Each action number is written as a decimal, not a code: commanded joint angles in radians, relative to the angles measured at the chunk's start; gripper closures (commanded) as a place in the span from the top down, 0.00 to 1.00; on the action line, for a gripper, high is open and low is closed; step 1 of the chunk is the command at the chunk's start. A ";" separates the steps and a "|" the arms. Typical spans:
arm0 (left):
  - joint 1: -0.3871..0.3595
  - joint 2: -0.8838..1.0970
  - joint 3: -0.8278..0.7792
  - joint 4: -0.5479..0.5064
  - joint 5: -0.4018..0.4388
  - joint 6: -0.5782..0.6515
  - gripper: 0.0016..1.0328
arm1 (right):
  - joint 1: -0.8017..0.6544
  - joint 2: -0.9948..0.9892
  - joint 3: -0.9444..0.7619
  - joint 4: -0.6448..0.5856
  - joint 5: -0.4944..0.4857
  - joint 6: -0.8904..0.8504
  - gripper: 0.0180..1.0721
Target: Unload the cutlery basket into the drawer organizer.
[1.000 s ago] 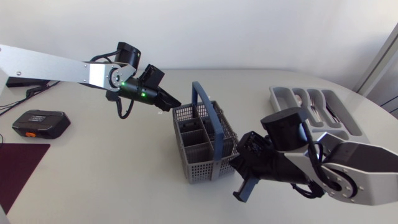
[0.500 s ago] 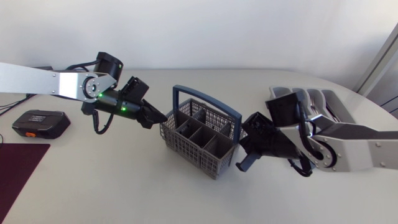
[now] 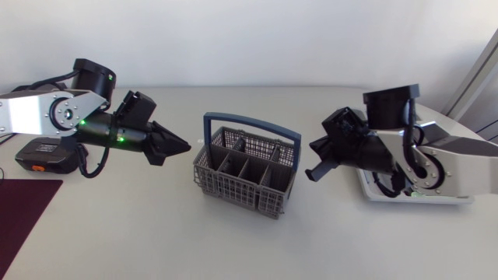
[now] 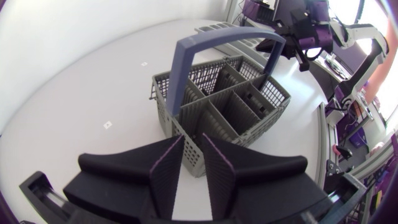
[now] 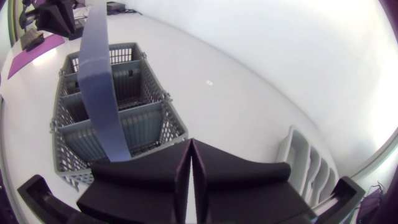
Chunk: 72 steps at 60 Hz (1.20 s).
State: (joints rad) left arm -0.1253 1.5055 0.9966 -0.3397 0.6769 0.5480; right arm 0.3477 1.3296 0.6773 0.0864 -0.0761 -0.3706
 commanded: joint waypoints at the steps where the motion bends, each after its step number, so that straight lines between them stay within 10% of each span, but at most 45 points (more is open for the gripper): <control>1: 0.007 -0.007 -0.021 -0.002 0.015 0.023 0.24 | -0.009 -0.046 -0.064 -0.011 -0.010 -0.017 0.05; 72: -0.043 0.131 -0.030 0.031 -0.023 0.043 0.24 | 0.157 0.161 0.056 0.004 0.062 0.013 0.05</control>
State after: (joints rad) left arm -0.1539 1.6638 0.9958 -0.3088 0.6273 0.5629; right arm 0.4957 1.4597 0.6807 0.0521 0.0025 -0.3672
